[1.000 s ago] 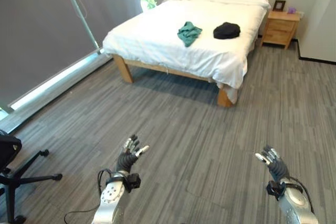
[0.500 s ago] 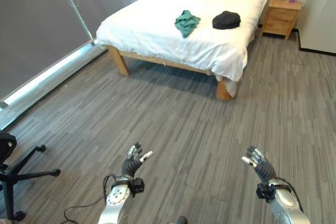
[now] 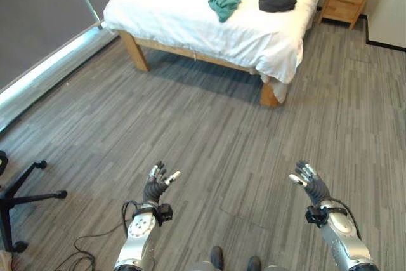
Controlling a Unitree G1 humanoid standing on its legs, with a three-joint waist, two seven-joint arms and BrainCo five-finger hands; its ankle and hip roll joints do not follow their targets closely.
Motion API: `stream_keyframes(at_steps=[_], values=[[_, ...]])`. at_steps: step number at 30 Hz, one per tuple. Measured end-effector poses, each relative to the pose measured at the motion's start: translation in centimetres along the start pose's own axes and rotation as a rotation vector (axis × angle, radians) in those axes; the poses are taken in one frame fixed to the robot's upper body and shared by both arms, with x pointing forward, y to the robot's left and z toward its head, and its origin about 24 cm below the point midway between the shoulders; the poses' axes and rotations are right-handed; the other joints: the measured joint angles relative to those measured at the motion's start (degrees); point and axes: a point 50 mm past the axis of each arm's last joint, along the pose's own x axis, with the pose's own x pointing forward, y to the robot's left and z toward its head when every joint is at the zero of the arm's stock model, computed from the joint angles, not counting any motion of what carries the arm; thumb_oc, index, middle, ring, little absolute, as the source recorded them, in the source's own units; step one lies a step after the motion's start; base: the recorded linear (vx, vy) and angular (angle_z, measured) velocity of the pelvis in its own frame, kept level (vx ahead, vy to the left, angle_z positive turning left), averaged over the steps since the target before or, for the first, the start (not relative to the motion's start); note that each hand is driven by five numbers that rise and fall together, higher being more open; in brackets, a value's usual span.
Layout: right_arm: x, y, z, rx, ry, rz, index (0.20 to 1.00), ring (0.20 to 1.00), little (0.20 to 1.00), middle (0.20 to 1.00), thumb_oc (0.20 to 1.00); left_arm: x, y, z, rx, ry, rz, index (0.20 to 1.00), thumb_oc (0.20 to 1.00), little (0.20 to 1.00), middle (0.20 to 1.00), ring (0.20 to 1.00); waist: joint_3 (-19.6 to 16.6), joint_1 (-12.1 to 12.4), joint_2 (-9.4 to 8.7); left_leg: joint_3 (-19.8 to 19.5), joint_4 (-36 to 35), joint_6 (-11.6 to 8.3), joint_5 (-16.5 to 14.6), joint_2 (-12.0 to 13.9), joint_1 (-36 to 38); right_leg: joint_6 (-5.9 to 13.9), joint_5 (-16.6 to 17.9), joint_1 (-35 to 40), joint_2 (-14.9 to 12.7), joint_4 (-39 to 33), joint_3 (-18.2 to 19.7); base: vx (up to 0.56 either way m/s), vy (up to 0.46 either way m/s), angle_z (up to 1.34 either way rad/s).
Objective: Pick up bed clothes into laundry basket.
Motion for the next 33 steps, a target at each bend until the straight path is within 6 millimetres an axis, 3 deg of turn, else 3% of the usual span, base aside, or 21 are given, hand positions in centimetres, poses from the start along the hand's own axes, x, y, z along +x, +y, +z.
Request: stream_keyframes(at_steps=[5,6,7,8,9,11,12,14,15,17,20,21,22,23,24,25,26,27,29,30,33], values=[[0.6,0.0,1.0,0.016,-0.034,0.0,1.0,1.0,1.0,1.0,1.0,0.7,-0.6,0.9,0.001,-0.029,-0.014,1.0,1.0,1.0,1.0,1.0,1.07,0.18,0.44,-0.69,0.35,1.95,-1.33,-0.94,0.39,2.63,-3.26,-4.88,-2.4,12.44,-1.44,0.14,0.209,0.06],[0.7,0.0,1.2,0.039,-0.046,-0.007,1.0,1.0,1.0,1.0,1.0,0.9,-1.0,1.1,0.013,-0.032,-0.035,1.0,1.0,1.0,1.0,1.0,2.6,-0.44,1.7,-1.17,0.57,2.92,-1.58,-0.84,1.49,3.96,-3.33,-10.47,-4.91,25.83,-2.07,0.18,0.163,0.17],[0.7,0.0,1.1,0.041,-0.045,-0.007,1.0,1.0,1.0,1.0,1.0,0.9,-1.0,1.1,0.016,-0.033,-0.037,1.0,1.0,1.0,1.0,1.0,2.61,-0.58,1.67,-1.44,0.72,3.19,-1.67,-1.03,1.51,4.28,-3.11,-11.17,-5.3,27.45,-2.11,0.19,0.154,0.24],[0.5,0.3,0.5,0.061,-0.024,-0.007,1.0,1.0,1.0,1.0,1.0,0.9,-1.5,1.1,0.056,-0.038,-0.063,1.0,1.0,1.0,1.0,1.0,3.84,-1.25,1.54,-1.77,2.19,4.04,-3.59,-1.6,2.09,6.39,1.07,-17.06,-8.54,40.01,-3.02,0.17,0.018,0.08],[0.5,0.6,0.3,0.069,-0.019,0.001,1.0,1.0,1.0,1.0,1.0,0.8,-1.5,0.9,0.065,-0.033,-0.066,1.0,1.0,1.0,1.0,1.0,4.09,-1.39,1.69,-1.77,2.69,4.3,-3.94,-1.65,1.85,6.44,0.84,-19.23,-9.27,42.25,-2.77,0.37,-0.077,0.09],[0.4,1.1,0.3,0.067,-0.015,0.023,1.0,1.0,1.0,1.0,1.0,0.8,-1.8,0.9,0.072,-0.026,-0.078,1.0,1.0,1.0,1.0,1.0,5.04,-2.26,1.72,-2.19,3.62,4.27,-4.38,-1.88,1.51,7.1,-0.22,-22.81,-9.67,39.18,-1.32,0.44,-0.118,0.14],[0.3,1.1,0.1,0.071,-0.011,0.031,1.0,1.0,1.0,1.0,1.0,0.9,-1.9,1.0,0.076,-0.03,-0.084,1.0,1.0,1.0,1.0,1.0,5.33,-3.14,2.13,-3.64,4.47,4.09,-4.72,-1.27,0.79,7.24,-0.46,-22.53,-8.41,29.55,0.59,0.55,-0.199,0.38],[-0.3,0.7,-0.4,0.074,0.006,0.018,1.0,1.0,1.0,1.0,1.0,1.2,-2.2,1.4,0.072,-0.042,-0.098,1.0,1.0,1.0,1.0,1.0,5.14,-5.09,0.6,-5.52,5.53,2.45,-5.63,-1.51,0.27,7.48,0.81,-23.3,-7.65,17.74,2.06,0.61,-0.211,0.63],[-0.6,0.7,-0.8,0.076,0.017,0.016,1.0,1.0,1.0,1.0,1.0,1.6,-2.4,1.8,0.078,-0.053,-0.109,1.0,1.0,1.0,1.0,1.0,5.17,-6.2,0.1,-8.24,6.51,3.33,-6.46,-1.61,-0.33,7.79,3.01,-21.91,-7.78,8.54,2.01,0.55,-0.181,0.87],[-1.5,0.5,-2.0,0.09,0.059,-0.001,1.0,1.0,1.0,1.0,1.0,1.7,-2.8,1.4,0.103,-0.039,-0.134,1.0,1.0,1.0,1.0,1.0,4.61,-7.96,-1.37,-11.64,7.4,1.82,-8.64,-1.47,0.54,8.31,6.69,-20.96,-7.45,-1.29,4.2,0.6,-0.209,0.92],[-2.7,0.3,-3.5,0.132,0.106,-0.014,1.0,1.0,1.0,1.0,1.0,0.7,-2.8,0.1,0.134,0.003,-0.166,1.0,1.0,1.0,1.0,1.0,3.11,-8.3,-2.23,-14.4,7.33,-0.48,-11.82,0.11,5.19,6.62,8.61,-17.29,-6.48,-0.13,3.81,0.36,-0.169,0.61],[-3.0,-0.1,-3.8,0.126,0.122,-0.023,1.0,1.0,1.0,1.0,1.0,-0.2,-2.6,-1.0,0.127,0.04,-0.164,1.0,1.0,1.0,1.0,1.0,1.68,-7.79,-0.87,-14.63,7.48,-2.99,-13.12,2.49,7.67,5.18,11.66,-15.88,-4.5,1.98,2.68,0.62,-0.456,0.36],[-2.8,-0.3,-4.1,0.144,0.133,-0.04,1.0,1.0,1.0,1.0,1.0,-0.6,-2.2,-1.7,0.126,0.066,-0.152,1.0,1.0,1.0,1.0,1.0,1.69,-7.98,-1.04,-13.64,18.47,-5.97,-15.01,3.04,4.27,5.11,11.3,-14.06,-3.7,3.38,1.12,0.42,-0.384,0.45],[-3.0,-0.7,-4.3,0.156,0.141,-0.064,1.0,1.0,1.0,1.0,1.0,-0.5,-2.5,-1.7,0.119,0.067,-0.157,1.0,1.0,1.0,1.0,1.0,1.33,-8.15,-1.43,-12.67,29.71,-6.67,-15.0,4.08,-1.04,3.38,10.88,-12.97,-3.86,2.92,0.37,0.42,-0.527,0.48],[-3.1,-1.3,-3.9,0.177,0.122,-0.086,1.0,1.0,1.0,1.0,1.0,-0.8,-2.7,-2.1,0.087,0.079,-0.149,1.0,1.0,1.0,1.0,1.0,0.43,-7.22,-1.27,-11.48,43.62,-7.31,-10.93,6.08,-7.66,0.59,9.31,-11.72,-2.42,3.06,-1.02,0.37,-0.42,0.26],[-2.8,-1.6,-3.5,0.189,0.105,-0.093,1.0,1.0,1.0,1.0,1.0,-0.8,-2.8,-2.1,0.077,0.087,-0.148,1.0,1.0,1.0,1.0,1.0,0.37,-5.72,-1.27,-10.04,51.39,-6.88,-1.87,8.85,-12.1,-3.32,7.04,-9.77,0.32,4.13,-1.84,0.37,-0.415,0.08],[-2.9,-1.6,-3.5,0.199,0.1,-0.098,1.0,1.0,1.0,1.0,1.0,-0.7,-2.9,-1.9,0.085,0.08,-0.157,1.0,1.0,1.0,1.0,1.0,0.32,-5.56,-1.92,-7.26,54.89,-5.96,-0.27,10.77,-13.49,-3.38,7.06,-9.34,0.31,3.59,-1.91,0.24,-0.164,-0.08],[-2.3,-1.4,-2.9,0.207,0.075,-0.096,1.0,1.0,1.0,1.0,1.0,-0.5,-2.6,-1.5,0.097,0.065,-0.163,1.0,1.0,1.0,1.0,1.0,0.88,-4.58,-3.45,-5.47,60.01,-5.91,-0.27,12.55,-16.81,-4.97,6.45,-6.93,1.71,3.13,-1.41,0.26,-0.111,-0.18],[-1.6,-1.1,-2.2,0.211,0.052,-0.097,1.0,1.0,1.0,1.0,1.0,-0.1,-2.4,-1.0,0.108,0.053,-0.16,1.0,1.0,1.0,1.0,1.0,1.7,-3.58,-5.08,0.22,58.62,-6.21,-0.44,14.66,-20.04,-6.59,6.5,-3.26,2.37,1.0,-1.48,0.51,-0.034,-0.02],[-1.4,-1.2,-1.9,0.217,0.037,-0.11,1.0,1.0,1.0,1.0,1.0,0.2,-2.8,-0.5,0.102,0.035,-0.169,1.0,1.0,1.0,1.0,1.0,1.93,-3.38,-5.73,2.52,54.18,-6.94,-0.9,15.13,-21.27,-6.23,5.93,-1.16,2.62,-0.41,-1.61,0.64,0.12,0.17],[-0.9,-1.1,-1.0,0.205,0.005,-0.096,1.0,1.0,1.0,1.0,1.0,0.7,-3.1,0.3,0.064,0.01,-0.172,1.0,1.0,1.0,1.0,1.0,2.85,-2.55,-4.86,5.56,31.07,-7.02,-0.36,14.49,-20.68,-4.97,5.17,3.87,4.24,-3.75,-1.35,0.59,0.195,-0.07]])
